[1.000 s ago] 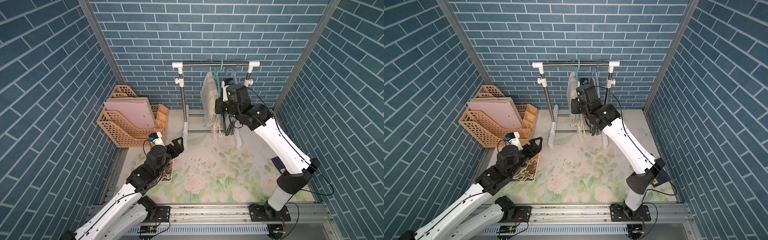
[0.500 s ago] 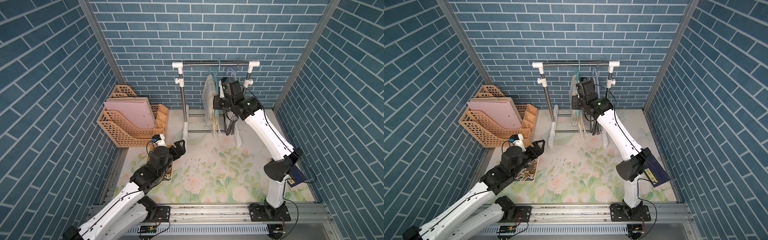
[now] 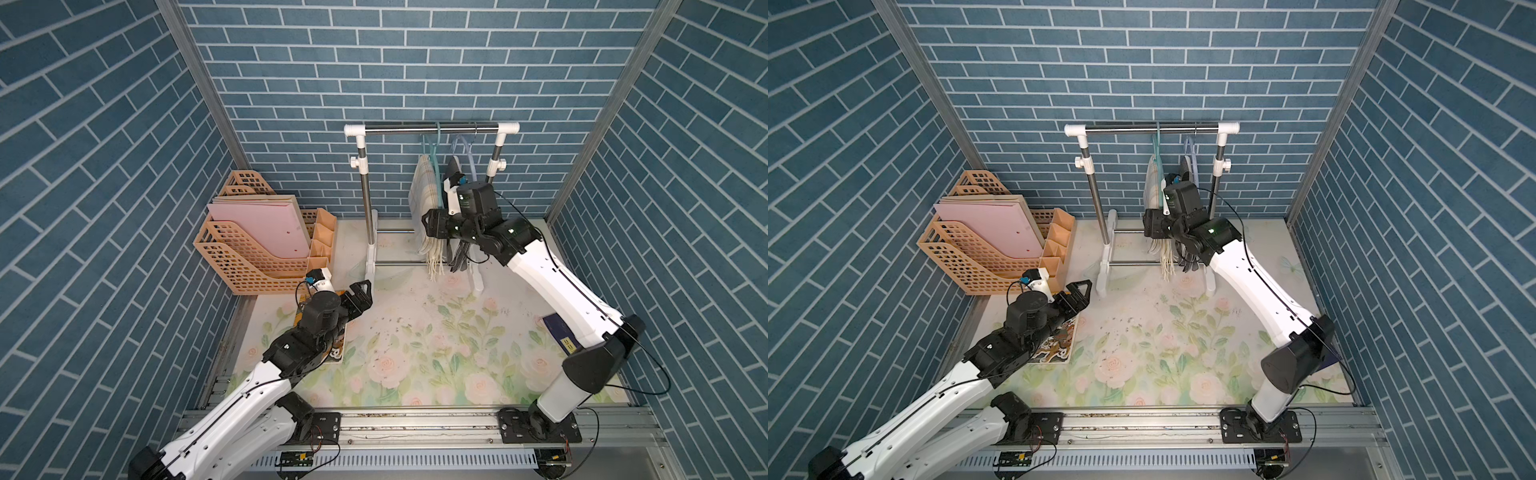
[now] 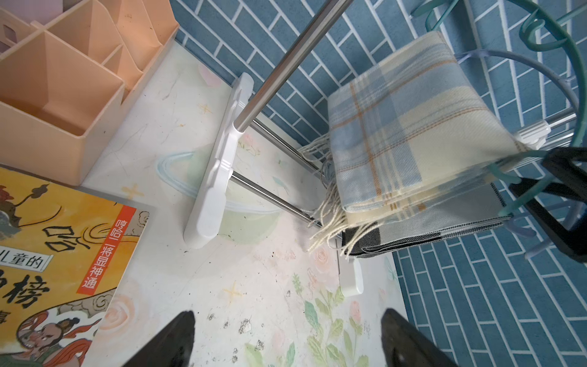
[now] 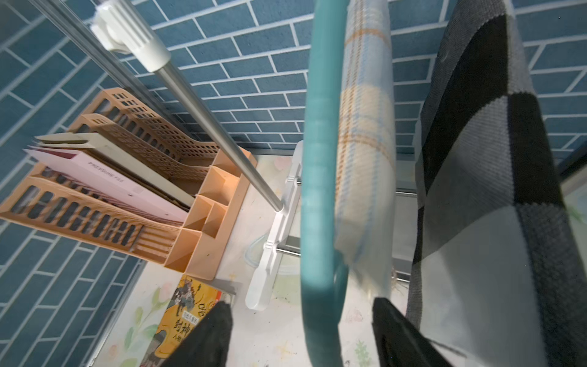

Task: Hang the scarf on the hanger
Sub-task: Place the hanger at the clothesline, then reset both arms

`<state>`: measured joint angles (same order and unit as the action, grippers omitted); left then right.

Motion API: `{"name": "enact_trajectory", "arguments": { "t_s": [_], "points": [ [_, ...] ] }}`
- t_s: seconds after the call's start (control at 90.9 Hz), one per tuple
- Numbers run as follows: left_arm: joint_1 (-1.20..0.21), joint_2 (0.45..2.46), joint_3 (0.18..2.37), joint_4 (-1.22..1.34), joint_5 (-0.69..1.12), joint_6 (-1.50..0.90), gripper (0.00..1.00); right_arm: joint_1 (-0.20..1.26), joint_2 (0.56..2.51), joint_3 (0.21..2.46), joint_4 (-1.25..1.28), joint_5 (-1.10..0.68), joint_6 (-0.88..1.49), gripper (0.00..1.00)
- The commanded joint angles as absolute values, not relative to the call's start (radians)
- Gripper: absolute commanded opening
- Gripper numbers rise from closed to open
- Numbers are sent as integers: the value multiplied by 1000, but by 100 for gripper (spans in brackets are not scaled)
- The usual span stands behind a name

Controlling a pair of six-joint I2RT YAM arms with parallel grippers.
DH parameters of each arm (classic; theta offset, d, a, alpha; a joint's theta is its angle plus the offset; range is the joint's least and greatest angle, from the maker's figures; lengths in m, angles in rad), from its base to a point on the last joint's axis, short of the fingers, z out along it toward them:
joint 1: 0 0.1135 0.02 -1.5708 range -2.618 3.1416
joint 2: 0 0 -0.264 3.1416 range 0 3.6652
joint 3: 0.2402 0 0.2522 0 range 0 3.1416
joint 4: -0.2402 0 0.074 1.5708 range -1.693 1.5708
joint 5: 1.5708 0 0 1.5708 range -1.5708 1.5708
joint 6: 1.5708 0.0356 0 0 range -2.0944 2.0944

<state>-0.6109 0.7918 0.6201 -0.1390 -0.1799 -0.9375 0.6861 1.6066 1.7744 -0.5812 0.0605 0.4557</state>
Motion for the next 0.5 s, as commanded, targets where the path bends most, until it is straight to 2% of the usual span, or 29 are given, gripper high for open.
{"name": "enact_trajectory", "arguments": {
  "t_s": [0.0, 0.143, 0.253, 0.319, 0.341, 0.363, 0.44, 0.484],
  "points": [
    [-604, 793, 619, -163, -207, -912, 94, 691, 1458, 1625, -415, -27, 455, 78],
    [-605, 793, 628, -185, -237, -887, 95, 692, 1234, 1317, -228, -133, 406, 80],
    [-604, 796, 645, -211, -302, -855, 98, 690, 1035, 1076, -128, -90, 359, 83],
    [-604, 804, 646, -217, -363, -841, 100, 692, 918, 925, -74, 23, 343, 85],
    [-605, 809, 646, -216, -389, -835, 100, 692, 885, 870, -47, 75, 363, 96],
    [-605, 813, 645, -215, -420, -830, 100, 691, 837, 809, -12, 139, 392, 99],
    [-605, 831, 620, -189, -557, -857, 100, 690, 701, 572, 177, 366, 509, 100],
    [-606, 833, 590, -151, -643, -852, 100, 690, 629, 441, 315, 448, 494, 100]
  ]
}}
